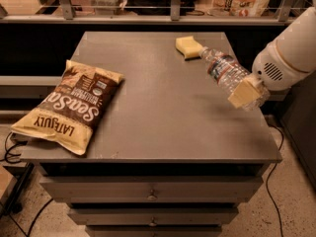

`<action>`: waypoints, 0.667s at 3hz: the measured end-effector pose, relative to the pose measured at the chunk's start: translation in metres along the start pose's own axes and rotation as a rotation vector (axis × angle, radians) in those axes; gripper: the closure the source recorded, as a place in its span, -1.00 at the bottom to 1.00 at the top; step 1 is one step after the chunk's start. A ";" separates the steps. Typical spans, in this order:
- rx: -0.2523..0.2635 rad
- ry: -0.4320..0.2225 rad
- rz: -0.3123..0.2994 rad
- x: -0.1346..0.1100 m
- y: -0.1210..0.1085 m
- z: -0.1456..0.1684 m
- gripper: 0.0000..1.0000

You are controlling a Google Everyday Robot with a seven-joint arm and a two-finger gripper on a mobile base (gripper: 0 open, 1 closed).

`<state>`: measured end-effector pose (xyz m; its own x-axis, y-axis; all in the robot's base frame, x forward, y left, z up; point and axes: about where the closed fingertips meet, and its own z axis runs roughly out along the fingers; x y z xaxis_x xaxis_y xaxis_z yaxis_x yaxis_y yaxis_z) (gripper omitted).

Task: Move water bottle near brown chip bag

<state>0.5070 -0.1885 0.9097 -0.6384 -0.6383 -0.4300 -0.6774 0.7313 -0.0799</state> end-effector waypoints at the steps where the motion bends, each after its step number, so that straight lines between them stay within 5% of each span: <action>1: -0.014 0.001 0.004 0.000 0.003 0.003 1.00; 2: -0.085 0.007 0.020 0.001 0.017 0.016 1.00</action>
Offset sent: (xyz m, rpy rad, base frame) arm -0.0127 0.0271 -0.0299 0.1140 0.1250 0.0285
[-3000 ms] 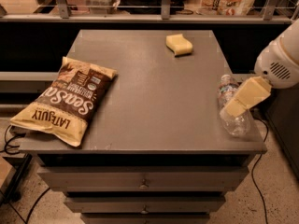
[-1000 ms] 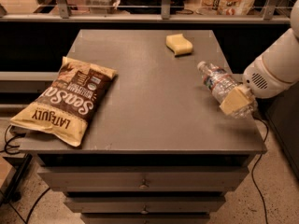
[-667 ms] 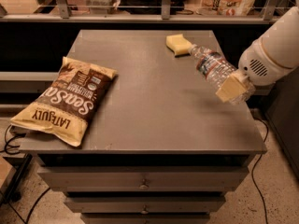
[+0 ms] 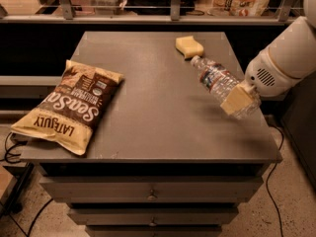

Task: Move water bottle near brown chip bag

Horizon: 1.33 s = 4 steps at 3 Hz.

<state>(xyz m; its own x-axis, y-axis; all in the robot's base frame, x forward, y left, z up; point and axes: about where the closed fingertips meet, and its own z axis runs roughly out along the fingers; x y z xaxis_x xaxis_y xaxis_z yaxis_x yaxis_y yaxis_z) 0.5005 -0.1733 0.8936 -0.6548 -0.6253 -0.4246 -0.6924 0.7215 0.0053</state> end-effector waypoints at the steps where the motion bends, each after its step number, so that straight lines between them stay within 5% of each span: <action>1: -0.072 -0.039 -0.047 -0.020 0.038 0.010 1.00; 3: -0.264 -0.090 -0.074 -0.074 0.111 0.057 0.97; 4: -0.335 -0.091 -0.049 -0.093 0.129 0.078 0.53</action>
Offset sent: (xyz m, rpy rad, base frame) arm -0.0206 0.1485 -0.0099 0.2101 0.0460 0.2227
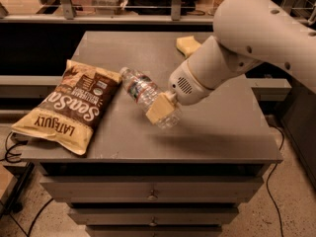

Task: Move water bottle near brown chip bag

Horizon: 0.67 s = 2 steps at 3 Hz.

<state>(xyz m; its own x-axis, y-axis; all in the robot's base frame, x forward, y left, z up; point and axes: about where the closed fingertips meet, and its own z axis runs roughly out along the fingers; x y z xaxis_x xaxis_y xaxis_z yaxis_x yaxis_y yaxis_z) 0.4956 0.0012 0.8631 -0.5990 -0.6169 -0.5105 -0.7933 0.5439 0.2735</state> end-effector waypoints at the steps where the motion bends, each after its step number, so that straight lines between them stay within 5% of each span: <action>1: -0.069 0.007 0.039 -0.016 0.008 0.027 0.08; 2: -0.112 0.003 0.059 -0.030 0.019 0.042 -0.40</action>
Offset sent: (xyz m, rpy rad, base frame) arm 0.0101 0.0773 -0.0160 0.1105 0.1484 0.0093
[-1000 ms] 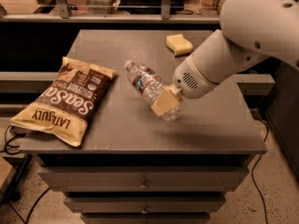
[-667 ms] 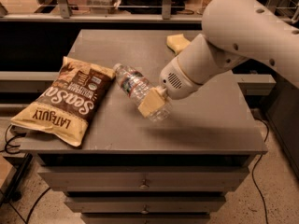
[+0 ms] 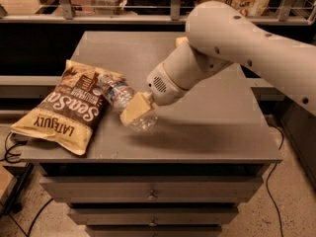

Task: Move water bottle near brown chip bag

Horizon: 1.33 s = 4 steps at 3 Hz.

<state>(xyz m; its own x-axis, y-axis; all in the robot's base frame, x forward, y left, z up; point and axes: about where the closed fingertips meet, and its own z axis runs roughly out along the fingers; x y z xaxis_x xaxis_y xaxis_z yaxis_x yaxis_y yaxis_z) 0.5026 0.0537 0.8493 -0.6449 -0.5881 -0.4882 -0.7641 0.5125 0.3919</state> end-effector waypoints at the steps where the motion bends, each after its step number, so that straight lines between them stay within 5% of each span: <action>1: -0.021 -0.010 -0.001 -0.010 0.011 0.006 -0.87; 4: -0.052 -0.029 0.010 -0.014 0.020 0.009 -1.00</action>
Offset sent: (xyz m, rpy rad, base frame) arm -0.0020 0.0270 0.0072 0.0487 0.0176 -0.0099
